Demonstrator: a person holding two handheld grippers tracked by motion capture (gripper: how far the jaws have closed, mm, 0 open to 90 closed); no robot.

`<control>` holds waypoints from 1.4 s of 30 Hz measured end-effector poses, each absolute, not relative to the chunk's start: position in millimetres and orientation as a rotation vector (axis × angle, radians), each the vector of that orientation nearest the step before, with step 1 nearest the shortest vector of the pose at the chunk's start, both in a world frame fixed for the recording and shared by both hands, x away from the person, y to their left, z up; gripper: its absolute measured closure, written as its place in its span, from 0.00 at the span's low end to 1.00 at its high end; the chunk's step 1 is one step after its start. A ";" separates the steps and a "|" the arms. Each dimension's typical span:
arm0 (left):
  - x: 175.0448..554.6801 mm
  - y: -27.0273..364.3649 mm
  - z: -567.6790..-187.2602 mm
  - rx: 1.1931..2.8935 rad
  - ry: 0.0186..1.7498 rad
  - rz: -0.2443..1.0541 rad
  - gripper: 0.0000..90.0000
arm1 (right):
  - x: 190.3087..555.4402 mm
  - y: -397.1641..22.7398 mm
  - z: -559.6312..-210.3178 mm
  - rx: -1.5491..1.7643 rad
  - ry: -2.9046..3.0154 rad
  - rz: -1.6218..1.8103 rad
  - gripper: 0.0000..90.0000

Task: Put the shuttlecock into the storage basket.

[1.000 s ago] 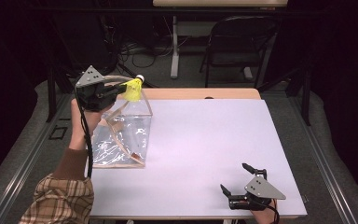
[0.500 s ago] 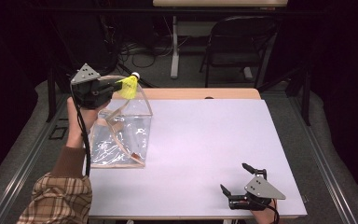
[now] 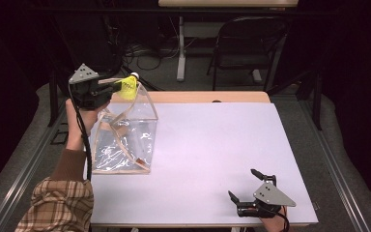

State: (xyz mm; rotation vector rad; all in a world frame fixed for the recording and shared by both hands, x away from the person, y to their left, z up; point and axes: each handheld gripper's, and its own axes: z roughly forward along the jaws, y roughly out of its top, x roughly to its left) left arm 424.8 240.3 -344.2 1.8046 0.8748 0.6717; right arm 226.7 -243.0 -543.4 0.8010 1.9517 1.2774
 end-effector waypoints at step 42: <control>446.7 258.2 -354.5 1.795 0.997 0.701 0.99 | 227.6 -243.5 -544.0 0.798 1.966 1.285 0.00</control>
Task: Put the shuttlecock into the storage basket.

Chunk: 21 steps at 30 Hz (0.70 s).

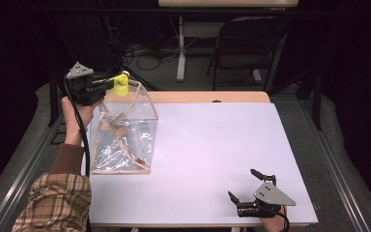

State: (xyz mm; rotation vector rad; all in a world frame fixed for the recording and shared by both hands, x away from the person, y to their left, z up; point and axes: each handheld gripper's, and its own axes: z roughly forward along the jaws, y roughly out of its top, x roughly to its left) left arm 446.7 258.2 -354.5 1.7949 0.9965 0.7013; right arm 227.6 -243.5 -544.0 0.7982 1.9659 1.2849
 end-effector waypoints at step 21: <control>454.7 260.1 -363.8 1.812 1.028 0.698 0.99 | 227.4 -243.3 -544.0 0.799 1.966 1.283 0.00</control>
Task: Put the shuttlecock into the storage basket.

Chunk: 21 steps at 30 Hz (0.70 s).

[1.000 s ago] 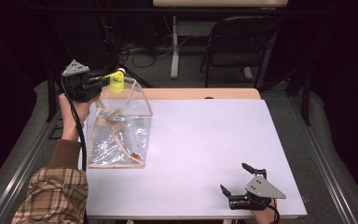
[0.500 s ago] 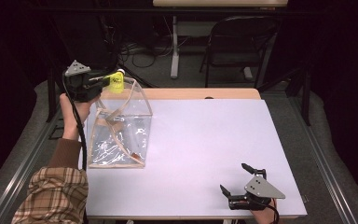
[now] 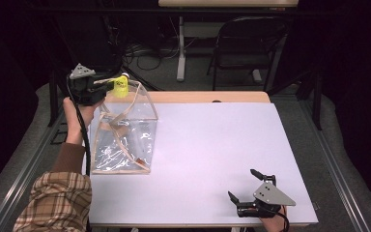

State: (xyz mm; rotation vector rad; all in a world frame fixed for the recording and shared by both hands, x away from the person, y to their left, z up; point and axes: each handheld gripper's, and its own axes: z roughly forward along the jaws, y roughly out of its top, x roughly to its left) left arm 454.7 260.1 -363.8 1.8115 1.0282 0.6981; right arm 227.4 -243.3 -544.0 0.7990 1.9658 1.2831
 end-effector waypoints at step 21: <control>458.8 258.0 -373.6 1.847 1.040 0.693 0.99 | 227.4 -243.1 -544.0 0.801 1.965 1.284 0.00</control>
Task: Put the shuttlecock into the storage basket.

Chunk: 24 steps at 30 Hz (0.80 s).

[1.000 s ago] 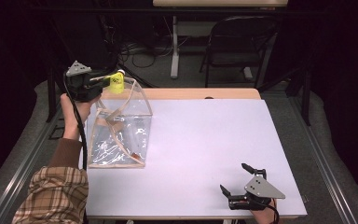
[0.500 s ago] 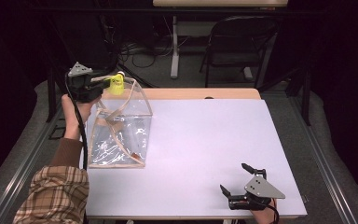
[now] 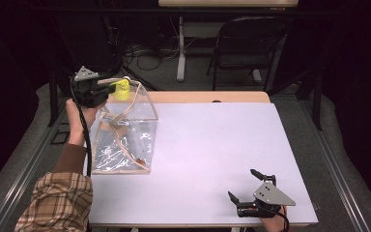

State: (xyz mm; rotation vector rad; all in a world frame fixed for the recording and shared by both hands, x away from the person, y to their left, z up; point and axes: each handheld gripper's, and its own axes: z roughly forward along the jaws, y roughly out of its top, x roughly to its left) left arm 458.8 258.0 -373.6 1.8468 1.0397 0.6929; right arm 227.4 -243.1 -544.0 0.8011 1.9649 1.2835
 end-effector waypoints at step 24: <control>463.9 255.9 -384.0 1.888 1.055 0.676 0.99 | 227.6 -242.9 -544.1 0.801 1.967 1.280 0.00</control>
